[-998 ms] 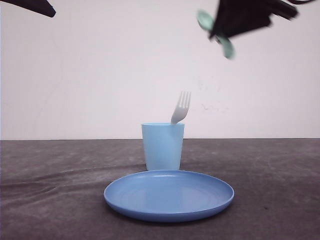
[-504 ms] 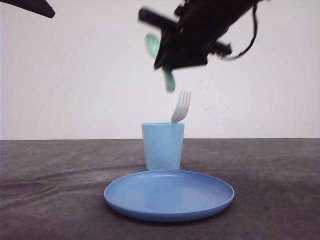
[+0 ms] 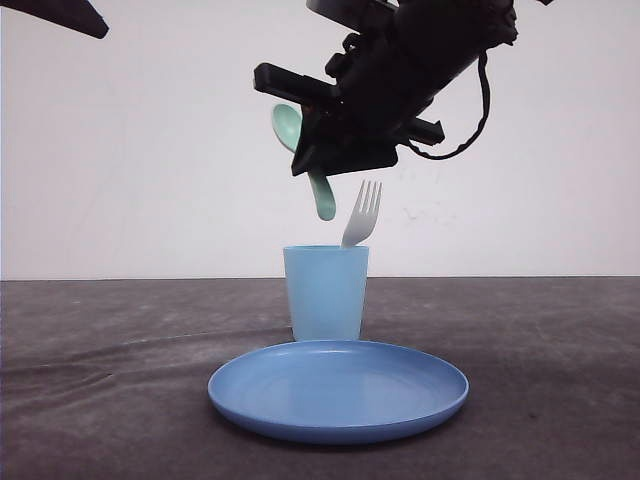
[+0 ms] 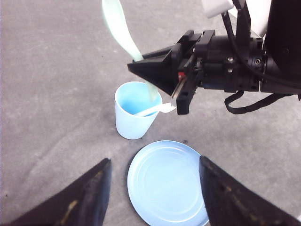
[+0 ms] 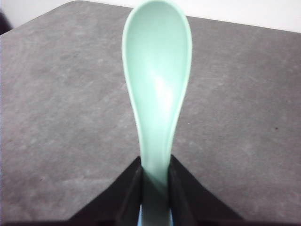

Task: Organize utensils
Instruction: 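Lift the spoon and carry it above the light blue cup, then drop the spoon into the cup beside the fork, open right gripper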

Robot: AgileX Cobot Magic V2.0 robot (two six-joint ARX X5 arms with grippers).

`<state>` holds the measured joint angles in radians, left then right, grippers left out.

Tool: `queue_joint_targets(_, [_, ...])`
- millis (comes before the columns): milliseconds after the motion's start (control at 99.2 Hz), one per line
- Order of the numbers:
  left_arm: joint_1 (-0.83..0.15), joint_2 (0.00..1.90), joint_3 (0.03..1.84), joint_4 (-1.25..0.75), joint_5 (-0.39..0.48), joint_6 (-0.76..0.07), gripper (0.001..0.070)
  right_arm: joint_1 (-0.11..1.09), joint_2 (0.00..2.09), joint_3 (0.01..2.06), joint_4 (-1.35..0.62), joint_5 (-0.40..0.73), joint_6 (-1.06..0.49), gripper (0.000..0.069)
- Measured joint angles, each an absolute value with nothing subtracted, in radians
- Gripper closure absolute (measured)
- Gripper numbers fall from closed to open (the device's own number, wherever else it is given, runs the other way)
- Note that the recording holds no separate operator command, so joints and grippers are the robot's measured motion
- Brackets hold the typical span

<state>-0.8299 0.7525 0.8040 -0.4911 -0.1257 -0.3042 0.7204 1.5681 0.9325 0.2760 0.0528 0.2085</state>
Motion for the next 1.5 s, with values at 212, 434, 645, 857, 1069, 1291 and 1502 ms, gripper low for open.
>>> queue_joint_targets(212, [-0.830, 0.752, 0.804, -0.492, -0.126, -0.305, 0.0355, 0.720, 1.578, 0.933, 0.276, 0.053, 0.205, 0.0613])
queue_joint_targets(434, [-0.830, 0.752, 0.804, -0.493, -0.126, -0.304, 0.0355, 0.720, 1.611, 0.933, 0.270, 0.053, 0.205, 0.0613])
queue_joint_targets(645, [-0.830, 0.752, 0.804, -0.494, -0.126, -0.305, 0.0355, 0.718, 1.623, 0.933, 0.262, 0.053, 0.205, 0.0613])
queue_joint_targets(857, [-0.830, 0.752, 0.804, -0.494, -0.126, -0.305, 0.0355, 0.713, 1.624, 0.933, 0.261, 0.053, 0.205, 0.0486])
queue_joint_targets(1069, [-0.830, 0.752, 0.804, -0.494, -0.126, -0.304, 0.0355, 0.713, 1.624, 0.933, 0.263, 0.053, 0.205, 0.0323])
queue_joint_targets(1291, [-0.830, 0.752, 0.804, -0.494, -0.126, -0.304, 0.0355, 0.713, 1.618, 0.933, 0.275, 0.053, 0.205, 0.0316])
queue_joint_targets(1502, [-0.830, 0.752, 0.804, -0.494, -0.126, -0.305, 0.0355, 0.714, 1.510, 0.964, 0.175, 0.052, 0.205, 0.0316])
